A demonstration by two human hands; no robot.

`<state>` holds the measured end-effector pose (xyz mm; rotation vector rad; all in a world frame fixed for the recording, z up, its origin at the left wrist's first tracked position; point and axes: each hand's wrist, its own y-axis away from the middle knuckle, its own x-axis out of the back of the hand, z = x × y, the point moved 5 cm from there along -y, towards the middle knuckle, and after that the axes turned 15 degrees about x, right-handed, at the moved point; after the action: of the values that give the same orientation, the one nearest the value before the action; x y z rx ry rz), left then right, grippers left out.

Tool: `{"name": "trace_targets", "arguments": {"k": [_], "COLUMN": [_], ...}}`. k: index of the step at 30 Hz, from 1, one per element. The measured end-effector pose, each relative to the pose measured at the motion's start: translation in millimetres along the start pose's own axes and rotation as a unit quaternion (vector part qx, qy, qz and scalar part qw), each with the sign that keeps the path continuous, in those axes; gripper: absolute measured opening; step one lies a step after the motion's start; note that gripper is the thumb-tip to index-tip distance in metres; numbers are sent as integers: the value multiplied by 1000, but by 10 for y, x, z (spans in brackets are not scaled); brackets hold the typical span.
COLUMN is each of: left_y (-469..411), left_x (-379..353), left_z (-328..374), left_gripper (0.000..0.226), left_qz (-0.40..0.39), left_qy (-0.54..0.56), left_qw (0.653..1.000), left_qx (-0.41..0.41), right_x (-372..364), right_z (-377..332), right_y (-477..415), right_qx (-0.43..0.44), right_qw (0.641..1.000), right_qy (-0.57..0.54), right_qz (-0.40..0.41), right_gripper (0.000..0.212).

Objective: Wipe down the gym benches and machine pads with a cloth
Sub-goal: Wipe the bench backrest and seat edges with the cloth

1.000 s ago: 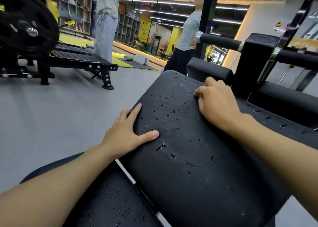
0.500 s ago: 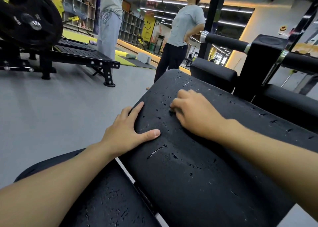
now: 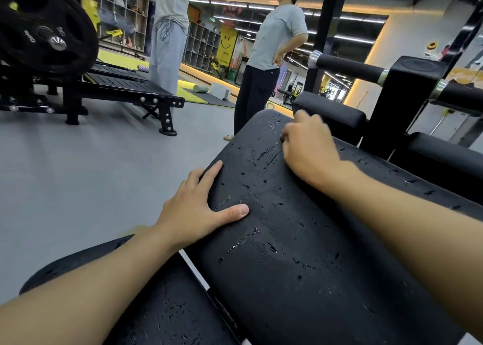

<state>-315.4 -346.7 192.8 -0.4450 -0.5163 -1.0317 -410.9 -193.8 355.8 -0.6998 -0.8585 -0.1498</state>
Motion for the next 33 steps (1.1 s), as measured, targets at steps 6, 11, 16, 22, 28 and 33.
{"name": "trace_targets", "arguments": {"k": [6, 11, 16, 22, 28, 33], "left_y": [-6, 3, 2, 11, 12, 15], "left_x": [0, 2, 2, 4, 5, 7], "left_z": [-1, 1, 4, 4, 5, 9], "left_gripper": [117, 115, 114, 113, 111, 111], "left_qz": [4, 5, 5, 8, 4, 8], "left_qy": [-5, -1, -3, -1, 4, 1], "left_qw": [1000, 1000, 1000, 1000, 1000, 1000], "left_qx": [-1, -5, -6, -8, -8, -10], "right_x": [-41, -113, -76, -223, -168, -246], "right_z": [-227, -337, -151, -718, -25, -610], "right_y": [-16, -76, -175, -82, -288, -236], "right_qx": [118, 81, 92, 156, -27, 153], "right_qw": [990, 995, 993, 984, 999, 984], "right_qy": [-56, -41, -66, -56, -20, -75], "right_qz": [-49, -28, -44, -63, 1, -56], "right_gripper": [26, 25, 26, 25, 26, 28]}}
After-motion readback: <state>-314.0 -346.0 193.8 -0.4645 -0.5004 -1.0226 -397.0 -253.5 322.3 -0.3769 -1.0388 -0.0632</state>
